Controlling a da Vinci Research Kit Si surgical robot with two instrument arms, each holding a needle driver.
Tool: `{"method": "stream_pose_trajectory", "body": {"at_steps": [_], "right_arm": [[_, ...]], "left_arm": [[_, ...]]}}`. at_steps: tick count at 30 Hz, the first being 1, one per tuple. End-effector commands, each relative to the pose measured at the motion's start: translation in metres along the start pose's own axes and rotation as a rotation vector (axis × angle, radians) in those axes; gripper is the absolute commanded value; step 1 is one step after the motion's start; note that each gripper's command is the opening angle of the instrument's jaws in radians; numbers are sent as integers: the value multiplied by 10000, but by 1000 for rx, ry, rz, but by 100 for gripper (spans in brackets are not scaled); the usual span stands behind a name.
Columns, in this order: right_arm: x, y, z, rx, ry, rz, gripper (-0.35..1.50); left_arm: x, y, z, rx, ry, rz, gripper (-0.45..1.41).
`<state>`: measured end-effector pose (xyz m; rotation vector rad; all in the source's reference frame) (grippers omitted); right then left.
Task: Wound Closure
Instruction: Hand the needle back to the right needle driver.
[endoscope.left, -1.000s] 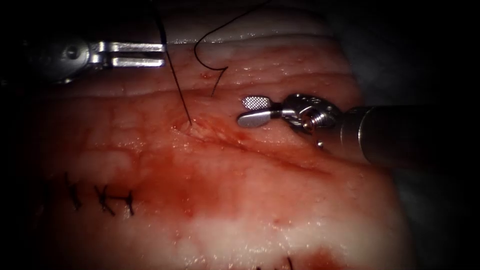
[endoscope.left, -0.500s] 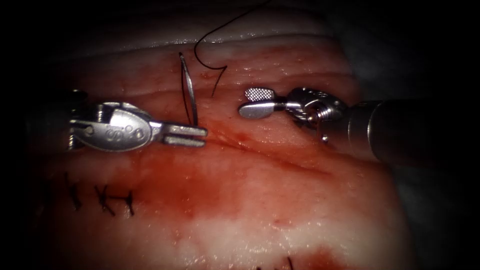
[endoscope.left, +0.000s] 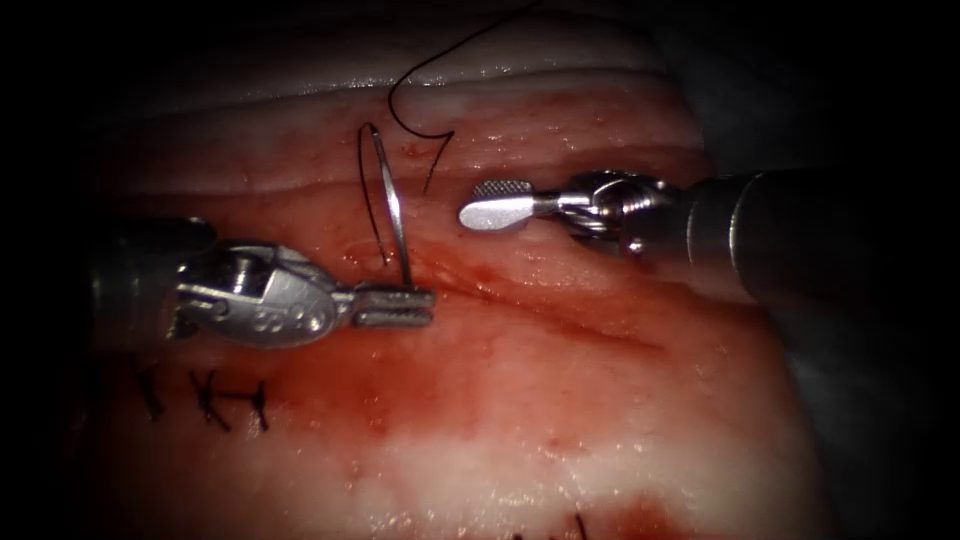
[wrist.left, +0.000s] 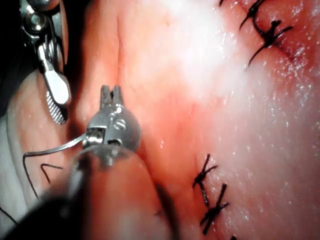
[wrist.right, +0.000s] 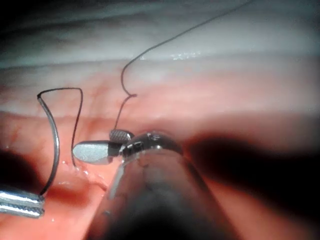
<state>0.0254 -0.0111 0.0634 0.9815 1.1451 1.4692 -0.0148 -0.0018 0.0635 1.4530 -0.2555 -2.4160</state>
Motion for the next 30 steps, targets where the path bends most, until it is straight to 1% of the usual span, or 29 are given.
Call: {"method": "stream_pose_trajectory", "body": {"at_steps": [1, 6, 11, 16, 22, 30], "right_arm": [[3, 1, 16, 21, -17, 1, 104], [1, -2, 31, 62, -56, 12, 104], [-3, -9, 37, 91, -84, 15, 104], [-8, -19, 38, 113, -101, 17, 104], [-9, -27, 38, 132, -94, 23, 108], [-10, -29, 45, 136, -83, 23, 108]], "left_arm": [[-2, 0, 8, -5, -2, 9, -45], [5, 5, 6, -17, -6, 80, -45], [15, 6, 5, -30, -8, 144, -45], [16, 6, 5, -31, -11, 161, -45], [15, 5, 7, -30, -12, 160, -45], [18, 5, 8, -29, -15, 171, -45]]}}
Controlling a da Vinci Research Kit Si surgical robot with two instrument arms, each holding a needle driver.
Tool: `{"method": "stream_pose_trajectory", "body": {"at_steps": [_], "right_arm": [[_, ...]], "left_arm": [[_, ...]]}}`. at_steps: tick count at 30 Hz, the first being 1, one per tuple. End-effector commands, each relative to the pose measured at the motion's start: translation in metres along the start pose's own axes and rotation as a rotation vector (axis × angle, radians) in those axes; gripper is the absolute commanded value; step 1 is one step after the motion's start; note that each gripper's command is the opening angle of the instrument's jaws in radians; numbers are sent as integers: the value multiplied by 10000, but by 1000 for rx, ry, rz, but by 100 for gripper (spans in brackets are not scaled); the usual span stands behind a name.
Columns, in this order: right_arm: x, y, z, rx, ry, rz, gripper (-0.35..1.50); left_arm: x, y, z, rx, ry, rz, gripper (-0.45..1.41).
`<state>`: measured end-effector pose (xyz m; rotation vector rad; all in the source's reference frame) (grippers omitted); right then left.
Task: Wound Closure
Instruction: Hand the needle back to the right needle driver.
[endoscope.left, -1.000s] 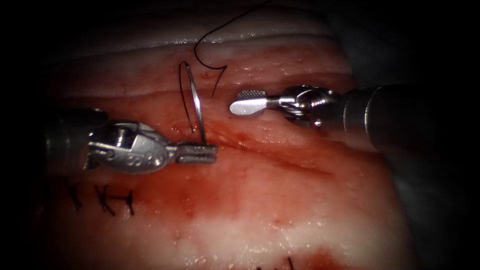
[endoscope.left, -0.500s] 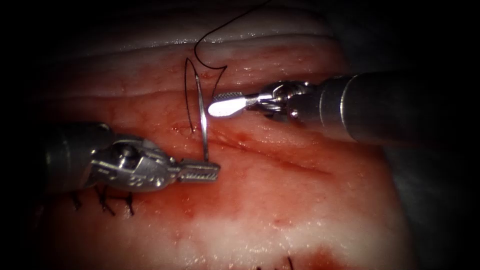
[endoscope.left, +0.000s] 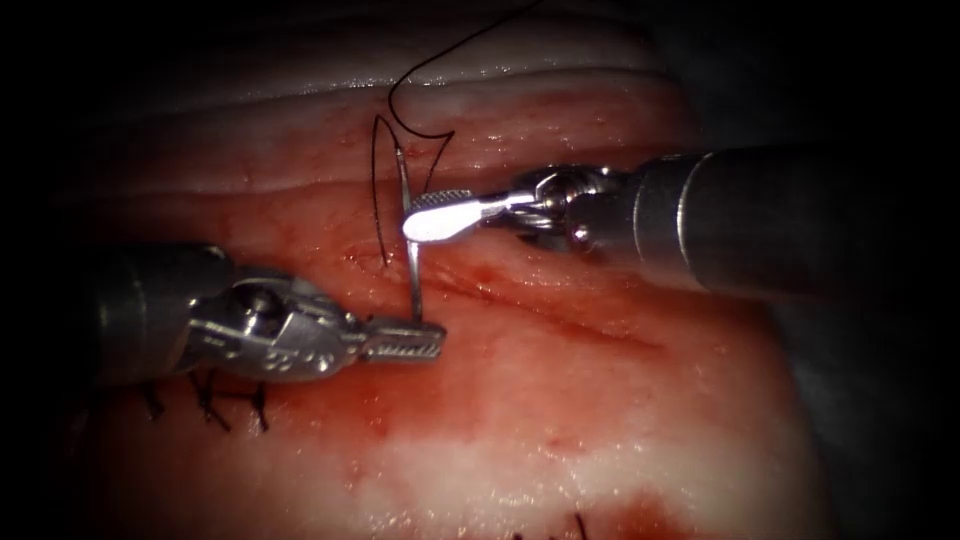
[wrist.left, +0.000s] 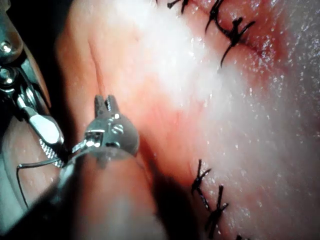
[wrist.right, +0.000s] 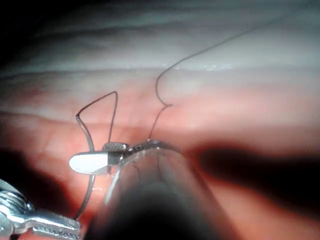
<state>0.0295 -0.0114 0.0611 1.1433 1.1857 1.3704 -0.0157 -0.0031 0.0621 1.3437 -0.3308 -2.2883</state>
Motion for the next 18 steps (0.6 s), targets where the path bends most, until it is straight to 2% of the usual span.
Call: {"method": "stream_pose_trajectory", "body": {"at_steps": [1, 18], "right_arm": [[3, 5, 11, 1, 2, -2, 108], [2, 5, 22, -3, 11, -4, 89]], "left_arm": [[-2, -1, 6, 0, 0, 3, -45], [8, -4, 9, -11, 0, 24, -45]]}}
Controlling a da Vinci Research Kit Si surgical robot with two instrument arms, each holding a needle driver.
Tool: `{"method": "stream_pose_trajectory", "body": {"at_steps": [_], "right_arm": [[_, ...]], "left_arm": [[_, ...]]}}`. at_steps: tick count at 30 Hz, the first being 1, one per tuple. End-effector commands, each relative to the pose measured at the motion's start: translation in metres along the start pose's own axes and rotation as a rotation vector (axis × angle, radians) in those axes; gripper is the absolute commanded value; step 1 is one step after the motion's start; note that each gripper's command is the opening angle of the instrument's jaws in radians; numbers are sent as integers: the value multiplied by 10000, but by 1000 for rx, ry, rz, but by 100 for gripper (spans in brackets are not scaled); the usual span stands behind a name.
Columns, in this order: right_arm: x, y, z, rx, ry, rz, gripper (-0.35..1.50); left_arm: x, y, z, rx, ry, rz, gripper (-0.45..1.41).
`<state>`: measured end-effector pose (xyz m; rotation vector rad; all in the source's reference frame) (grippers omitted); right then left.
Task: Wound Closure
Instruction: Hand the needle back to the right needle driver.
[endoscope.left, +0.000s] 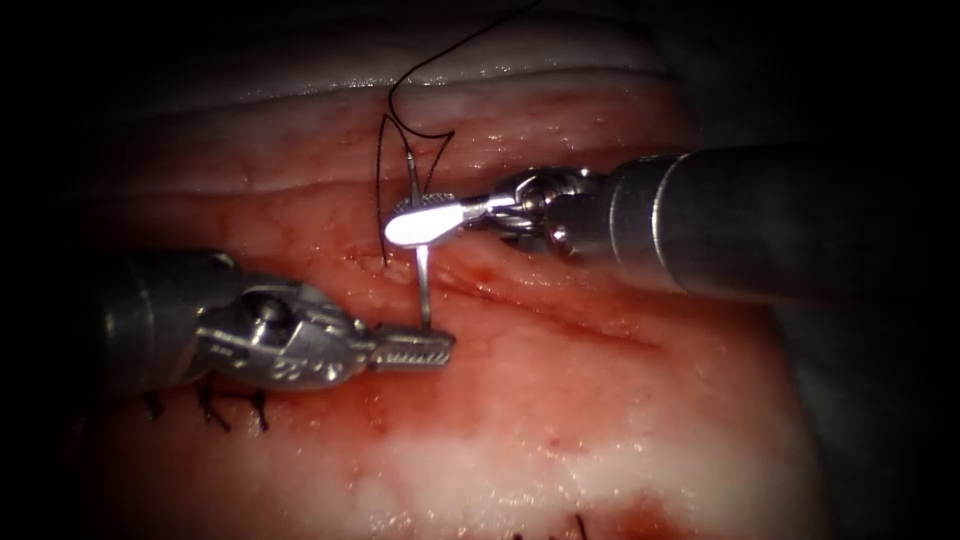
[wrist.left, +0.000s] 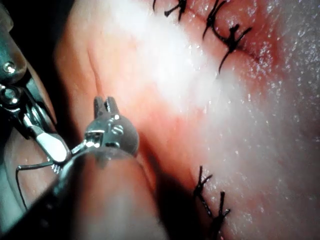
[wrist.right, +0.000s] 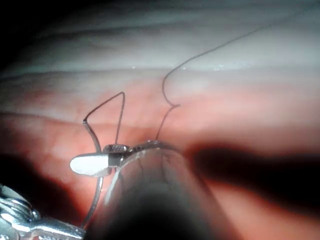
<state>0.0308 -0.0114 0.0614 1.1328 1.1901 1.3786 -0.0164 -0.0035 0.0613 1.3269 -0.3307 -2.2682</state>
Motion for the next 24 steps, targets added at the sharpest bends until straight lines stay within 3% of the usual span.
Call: {"method": "stream_pose_trajectory", "body": {"at_steps": [1, 8, 10, 11, 13, 14, 23, 24], "right_arm": [[3, 3, 10, 2, 0, -2, 88], [2, 3, 11, 2, 1, -2, 67], [2, 2, 11, 2, 0, -2, 54], [2, 2, 11, 2, 0, -2, 39], [1, 2, 10, 3, -1, -2, -25], [1, 2, 9, 7, -1, -3, -35], [8, 1, 5, -22, 18, -7, -35], [9, 1, 4, -29, 21, -12, -35]], "left_arm": [[-2, -1, 7, -2, 0, 1, -45], [0, -1, 7, -5, 1, 7, -45], [1, -1, 7, -5, 1, 7, -45], [1, -1, 7, -5, 1, 7, -45], [1, -1, 7, -5, 0, 7, -45], [1, -1, 7, -8, 0, 8, -45], [1, -1, 7, -9, 9, 7, -45], [2, -2, 7, -12, 12, 7, 5]]}}
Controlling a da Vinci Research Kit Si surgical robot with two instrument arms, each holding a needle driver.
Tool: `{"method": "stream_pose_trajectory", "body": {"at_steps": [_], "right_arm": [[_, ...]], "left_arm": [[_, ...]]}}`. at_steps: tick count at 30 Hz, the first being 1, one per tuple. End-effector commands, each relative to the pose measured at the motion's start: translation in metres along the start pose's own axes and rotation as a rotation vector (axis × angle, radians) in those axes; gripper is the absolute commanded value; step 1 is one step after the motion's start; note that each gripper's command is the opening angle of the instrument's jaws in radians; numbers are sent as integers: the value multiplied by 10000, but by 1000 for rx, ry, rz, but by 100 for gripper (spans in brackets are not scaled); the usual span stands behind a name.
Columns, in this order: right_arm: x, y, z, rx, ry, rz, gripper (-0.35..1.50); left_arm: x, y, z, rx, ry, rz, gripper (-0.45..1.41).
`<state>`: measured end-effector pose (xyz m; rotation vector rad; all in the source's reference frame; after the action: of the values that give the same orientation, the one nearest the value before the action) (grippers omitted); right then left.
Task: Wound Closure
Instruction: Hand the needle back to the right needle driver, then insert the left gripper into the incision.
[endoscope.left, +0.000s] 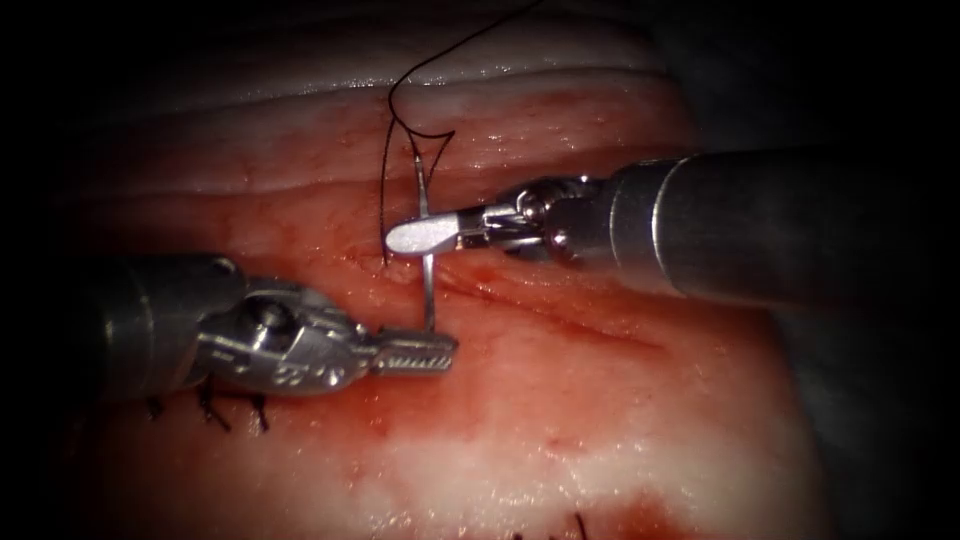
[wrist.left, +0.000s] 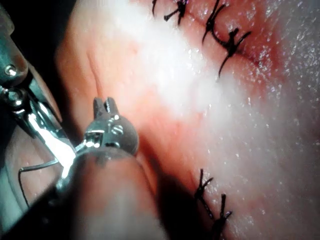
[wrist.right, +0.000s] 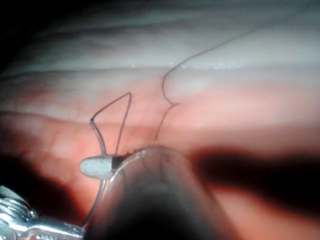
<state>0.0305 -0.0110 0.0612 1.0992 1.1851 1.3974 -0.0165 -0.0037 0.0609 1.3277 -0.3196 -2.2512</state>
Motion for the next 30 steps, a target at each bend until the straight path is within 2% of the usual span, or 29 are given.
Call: {"method": "stream_pose_trajectory", "body": {"at_steps": [1, 2, 4, 6, 9, 11, 12, 13, 14, 16, 19, 20, 21, 22, 25, 30], "right_arm": [[6, 3, 7, -8, 8, -9, -35], [8, 4, 6, -5, 22, -13, -35], [11, 5, 5, -4, 34, -17, -35], [14, 5, 3, -6, 49, -33, -35], [19, 6, 0, -12, 79, -64, -35], [24, 6, -4, -19, 116, -105, -35], [24, 6, -4, -19, 116, -105, -35], [25, 6, -5, -27, 127, -127, -35], [27, 5, -7, -38, 146, -177, -35], [27, 5, -8, -41, 166, -222, -35], [28, 5, -9, -73, 190, -289, -35], [28, 5, -10, -80, 198, -306, -35], [30, 5, -12, -97, 211, -333, -35], [31, 5, -15, -107, 222, -355, -35], [34, 2, -22, -120, 245, -401, -35], [34, 1, -30, -129, 253, -417, -35]], "left_arm": [[-3, -3, 7, 3, 3, -27, 56], [-2, -3, 6, 10, 6, -70, 86], [-1, -4, 6, 17, 17, -147, 106], [1, -3, 4, 28, 30, -217, 116], [2, -3, -4, 37, 62, -329, 121], [-1, -6, -17, 40, 88, -438, 116], [-1, -6, -17, 40, 88, -438, 116], [-3, -7, -22, 37, 96, -480, 103], [-9, -10, -33, 28, 113, -560, 54], [-18, -14, -42, 18, 130, -658, 22], [-39, -21, -50, -2, 144, -784, -11], [-50, -22, -52, -8, 132, -810, -33], [-65, -22, -50, -22, 103, -828, -45], [-79, -16, -45, -65, 69, -842, -45], [-98, -6, -34, -145, 16, -852, -45], [-122, 13, -7, -223, -67, -832, -45]]}}
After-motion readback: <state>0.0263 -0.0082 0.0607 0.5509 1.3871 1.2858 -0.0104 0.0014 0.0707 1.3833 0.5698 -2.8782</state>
